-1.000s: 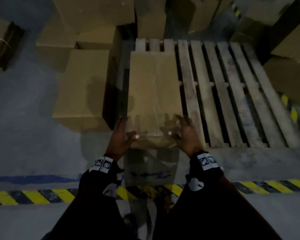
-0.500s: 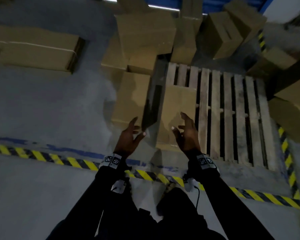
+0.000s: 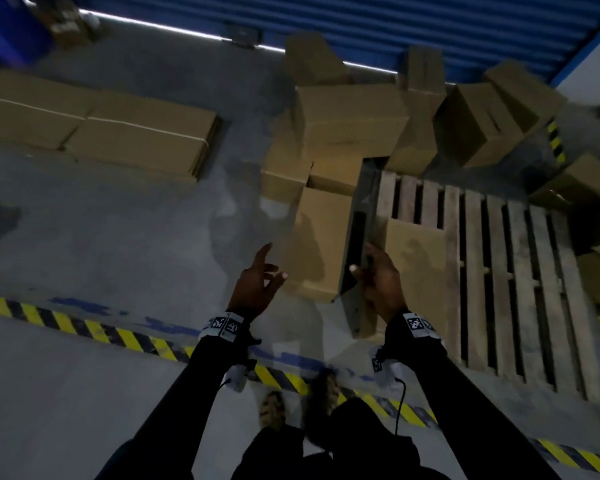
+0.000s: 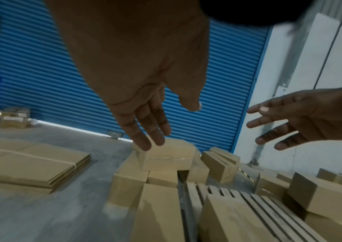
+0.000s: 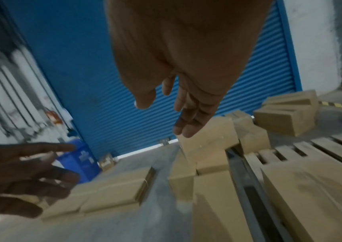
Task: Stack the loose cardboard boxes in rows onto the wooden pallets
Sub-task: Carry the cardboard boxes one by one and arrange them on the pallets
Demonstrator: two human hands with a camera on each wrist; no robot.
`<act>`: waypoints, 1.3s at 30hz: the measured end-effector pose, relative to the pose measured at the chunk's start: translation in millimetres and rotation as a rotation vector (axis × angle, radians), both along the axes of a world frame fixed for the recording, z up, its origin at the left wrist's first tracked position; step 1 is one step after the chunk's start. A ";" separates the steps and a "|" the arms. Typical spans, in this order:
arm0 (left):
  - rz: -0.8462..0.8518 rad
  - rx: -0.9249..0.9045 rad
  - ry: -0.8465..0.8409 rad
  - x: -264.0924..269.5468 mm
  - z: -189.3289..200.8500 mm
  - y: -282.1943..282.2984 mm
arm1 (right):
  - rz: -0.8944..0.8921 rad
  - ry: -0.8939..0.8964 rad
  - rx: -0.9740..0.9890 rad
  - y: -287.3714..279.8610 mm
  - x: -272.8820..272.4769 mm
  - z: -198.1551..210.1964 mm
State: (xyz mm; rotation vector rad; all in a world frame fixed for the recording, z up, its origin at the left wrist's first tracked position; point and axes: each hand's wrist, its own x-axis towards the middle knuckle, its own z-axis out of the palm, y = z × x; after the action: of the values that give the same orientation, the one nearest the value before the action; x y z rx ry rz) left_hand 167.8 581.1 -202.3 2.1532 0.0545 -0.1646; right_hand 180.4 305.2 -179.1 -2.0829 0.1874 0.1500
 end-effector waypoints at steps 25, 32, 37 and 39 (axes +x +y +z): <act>-0.207 0.195 -0.090 166.6 -552.8 -13.5 | -0.708 -0.084 -0.300 89.4 115.4 -580.5; -0.239 0.100 -0.071 159.3 -585.2 -7.5 | -0.654 0.032 -0.310 68.9 100.1 -597.9; -0.184 0.131 0.007 153.1 -578.1 -5.0 | -0.727 0.116 -0.299 66.6 84.2 -580.3; -0.163 0.131 0.008 149.8 -576.5 2.8 | -0.736 0.114 -0.329 66.2 78.5 -579.6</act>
State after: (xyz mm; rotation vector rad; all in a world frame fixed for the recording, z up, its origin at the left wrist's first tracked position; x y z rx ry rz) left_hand 317.6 583.8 -778.8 2.2874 -0.1093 -0.2702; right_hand 258.9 371.4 -758.7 -2.1859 1.0856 -0.2249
